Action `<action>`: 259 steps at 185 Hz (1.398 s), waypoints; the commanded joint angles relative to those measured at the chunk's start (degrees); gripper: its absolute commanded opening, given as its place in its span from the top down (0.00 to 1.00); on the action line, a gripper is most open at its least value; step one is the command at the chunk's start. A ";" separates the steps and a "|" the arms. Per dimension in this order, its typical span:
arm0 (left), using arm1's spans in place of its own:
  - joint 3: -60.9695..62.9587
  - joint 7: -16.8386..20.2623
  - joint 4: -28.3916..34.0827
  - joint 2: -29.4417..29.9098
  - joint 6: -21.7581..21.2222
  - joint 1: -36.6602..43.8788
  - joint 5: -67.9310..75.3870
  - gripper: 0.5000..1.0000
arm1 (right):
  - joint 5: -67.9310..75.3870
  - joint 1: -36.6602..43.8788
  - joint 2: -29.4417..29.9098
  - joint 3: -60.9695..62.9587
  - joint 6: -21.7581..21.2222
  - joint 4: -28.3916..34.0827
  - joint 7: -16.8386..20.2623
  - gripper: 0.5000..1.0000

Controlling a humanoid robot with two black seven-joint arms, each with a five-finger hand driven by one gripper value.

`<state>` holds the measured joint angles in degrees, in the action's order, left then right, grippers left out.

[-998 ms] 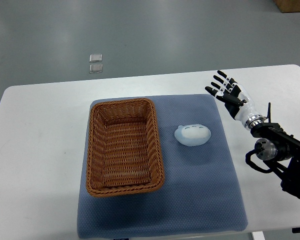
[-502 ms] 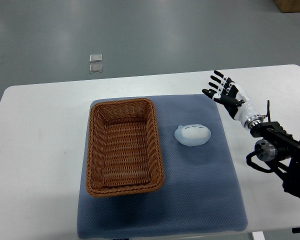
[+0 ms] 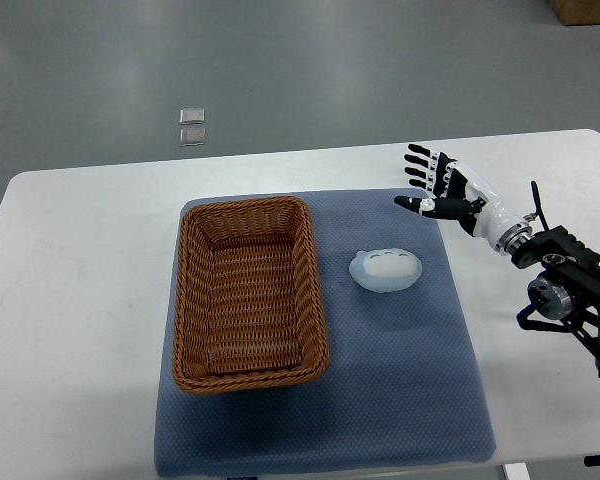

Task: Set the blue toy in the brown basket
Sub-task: 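Reach the right hand over the white plush toy and close fingers around it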

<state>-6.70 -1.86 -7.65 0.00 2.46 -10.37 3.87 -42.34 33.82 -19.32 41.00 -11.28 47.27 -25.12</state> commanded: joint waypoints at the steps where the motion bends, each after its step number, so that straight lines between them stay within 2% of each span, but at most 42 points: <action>1: 0.02 0.01 0.00 0.00 0.00 0.00 0.00 0.00 | -7.14 1.16 -2.82 -2.33 -2.17 2.56 -1.33 0.19; 63: 0.02 0.01 0.09 0.00 0.00 -0.09 0.00 0.00 | -17.86 9.16 -11.53 -18.32 -2.52 11.53 -4.85 0.19; 110: 0.02 0.01 0.09 0.00 0.00 -0.09 0.00 0.00 | -24.72 10.65 -10.56 -22.54 -1.55 11.35 -5.47 0.20; 190: 0.02 0.01 0.09 0.00 0.00 -0.09 0.00 0.00 | -28.85 10.74 -9.77 -27.11 5.21 8.98 -5.38 0.21; 259: 0.02 0.01 0.09 0.00 0.00 -0.09 0.00 0.00 | -29.03 10.65 -8.63 -28.70 6.53 7.93 -4.94 0.29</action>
<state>-6.68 -1.84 -7.56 0.00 2.46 -10.46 3.87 -71.37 44.53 -28.61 12.95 -4.94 55.28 -30.07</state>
